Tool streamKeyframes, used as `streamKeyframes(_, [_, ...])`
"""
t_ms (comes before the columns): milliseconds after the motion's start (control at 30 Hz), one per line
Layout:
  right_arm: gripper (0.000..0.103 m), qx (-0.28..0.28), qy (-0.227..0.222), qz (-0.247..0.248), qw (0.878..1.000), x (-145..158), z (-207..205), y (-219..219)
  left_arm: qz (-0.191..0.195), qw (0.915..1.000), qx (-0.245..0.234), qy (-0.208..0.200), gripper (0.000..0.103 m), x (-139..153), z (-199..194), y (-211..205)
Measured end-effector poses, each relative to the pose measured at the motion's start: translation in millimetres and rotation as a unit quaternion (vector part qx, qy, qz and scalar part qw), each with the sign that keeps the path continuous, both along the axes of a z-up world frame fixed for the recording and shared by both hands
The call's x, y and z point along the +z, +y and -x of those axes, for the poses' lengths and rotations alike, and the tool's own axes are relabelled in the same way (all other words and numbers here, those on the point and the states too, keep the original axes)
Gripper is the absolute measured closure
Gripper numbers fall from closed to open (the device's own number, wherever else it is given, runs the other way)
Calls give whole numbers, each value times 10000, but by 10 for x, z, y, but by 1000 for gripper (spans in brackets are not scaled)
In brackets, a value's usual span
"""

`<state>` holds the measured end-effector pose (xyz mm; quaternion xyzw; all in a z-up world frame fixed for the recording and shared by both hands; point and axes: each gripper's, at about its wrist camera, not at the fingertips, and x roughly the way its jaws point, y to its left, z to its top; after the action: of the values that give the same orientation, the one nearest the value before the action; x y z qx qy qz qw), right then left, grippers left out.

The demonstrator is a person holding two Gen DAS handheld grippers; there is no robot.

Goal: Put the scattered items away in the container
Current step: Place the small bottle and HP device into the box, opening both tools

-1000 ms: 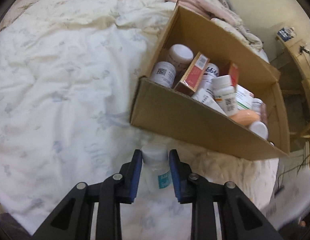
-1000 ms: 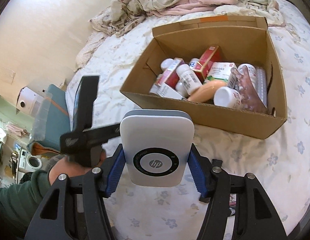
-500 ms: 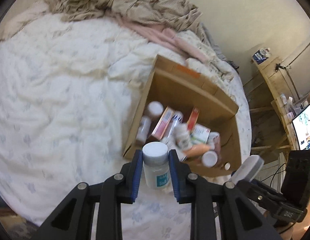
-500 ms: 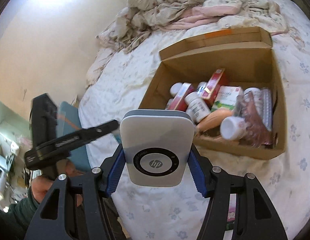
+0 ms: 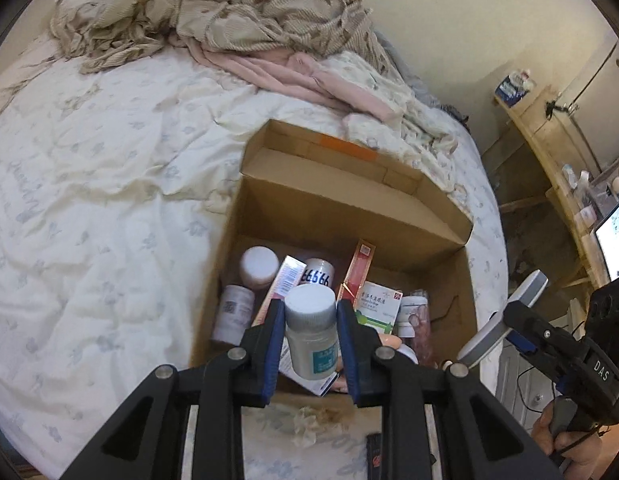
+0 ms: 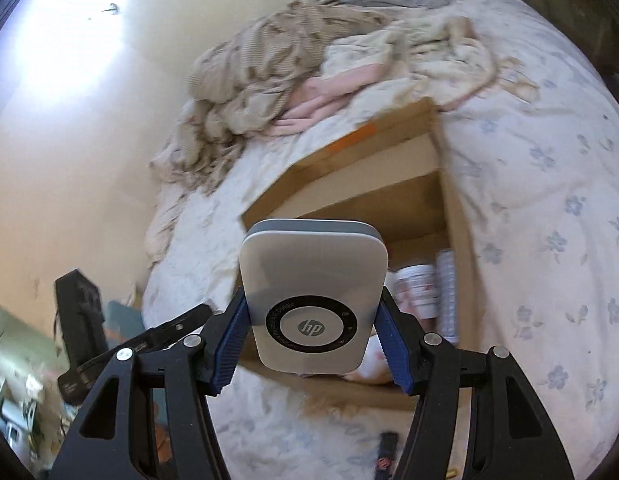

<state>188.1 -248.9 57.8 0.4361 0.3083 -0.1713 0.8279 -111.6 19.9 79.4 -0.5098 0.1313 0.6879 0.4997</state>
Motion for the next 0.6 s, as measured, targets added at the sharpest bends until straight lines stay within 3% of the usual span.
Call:
streamKeyframes(200, [38, 189, 494, 293, 9982, -123, -207, 80, 275, 9993, -199, 170, 77, -270, -117, 199])
streamKeyframes(333, [38, 331, 868, 289, 9953, -326, -332, 157, 426, 9989, -213, -41, 77, -432, -98, 210])
streamKeyframes(500, [38, 472, 1322, 420, 9892, -482, -464, 219, 422, 9987, -297, -33, 76, -476, -134, 238])
streamKeyframes(600, [37, 566, 1367, 425, 9881, -530, -502, 245, 432, 9986, -289, -64, 72, -496, -148, 243])
